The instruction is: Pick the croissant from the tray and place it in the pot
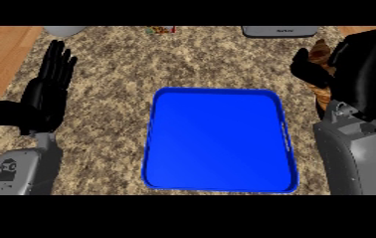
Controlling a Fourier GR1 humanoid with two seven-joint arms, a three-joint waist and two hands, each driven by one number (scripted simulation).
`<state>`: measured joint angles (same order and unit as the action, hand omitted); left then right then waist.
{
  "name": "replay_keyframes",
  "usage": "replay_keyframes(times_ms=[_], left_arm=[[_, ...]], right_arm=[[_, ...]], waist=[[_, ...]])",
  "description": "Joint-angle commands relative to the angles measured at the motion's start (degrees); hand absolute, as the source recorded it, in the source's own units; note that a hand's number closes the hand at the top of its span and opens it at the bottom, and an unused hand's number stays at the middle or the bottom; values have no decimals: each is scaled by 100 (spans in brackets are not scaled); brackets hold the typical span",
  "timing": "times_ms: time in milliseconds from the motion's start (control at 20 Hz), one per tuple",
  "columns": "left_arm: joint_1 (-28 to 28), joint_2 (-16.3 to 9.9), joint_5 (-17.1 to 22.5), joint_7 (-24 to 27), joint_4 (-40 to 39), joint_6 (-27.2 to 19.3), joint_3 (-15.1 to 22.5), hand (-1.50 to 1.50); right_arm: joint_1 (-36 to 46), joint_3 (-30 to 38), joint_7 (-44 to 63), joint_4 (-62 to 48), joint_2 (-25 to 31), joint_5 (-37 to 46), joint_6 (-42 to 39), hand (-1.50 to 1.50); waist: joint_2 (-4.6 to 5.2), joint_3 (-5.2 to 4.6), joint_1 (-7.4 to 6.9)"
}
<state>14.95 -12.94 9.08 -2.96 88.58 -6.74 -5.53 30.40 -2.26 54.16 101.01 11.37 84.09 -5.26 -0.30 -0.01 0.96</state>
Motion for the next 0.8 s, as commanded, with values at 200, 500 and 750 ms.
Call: replay_keyframes(times_ms=[200,500,750], left_arm=[[-80,93,-117,-16,206,-35,69,0],[153,-71,105,-194,21,118,-212,0],[-35,232,-267,222,-98,13,90,0]], right_arm=[[-1504,1429,-935,843,812,-1113,214,150],[-1877,2592,-2353,-249,1338,-2287,1089,150],[-1676,2959,-3140,-1349,1759,-2626,1378,150]], waist=[[21,4,-44],[34,7,-68],[37,4,-102]])
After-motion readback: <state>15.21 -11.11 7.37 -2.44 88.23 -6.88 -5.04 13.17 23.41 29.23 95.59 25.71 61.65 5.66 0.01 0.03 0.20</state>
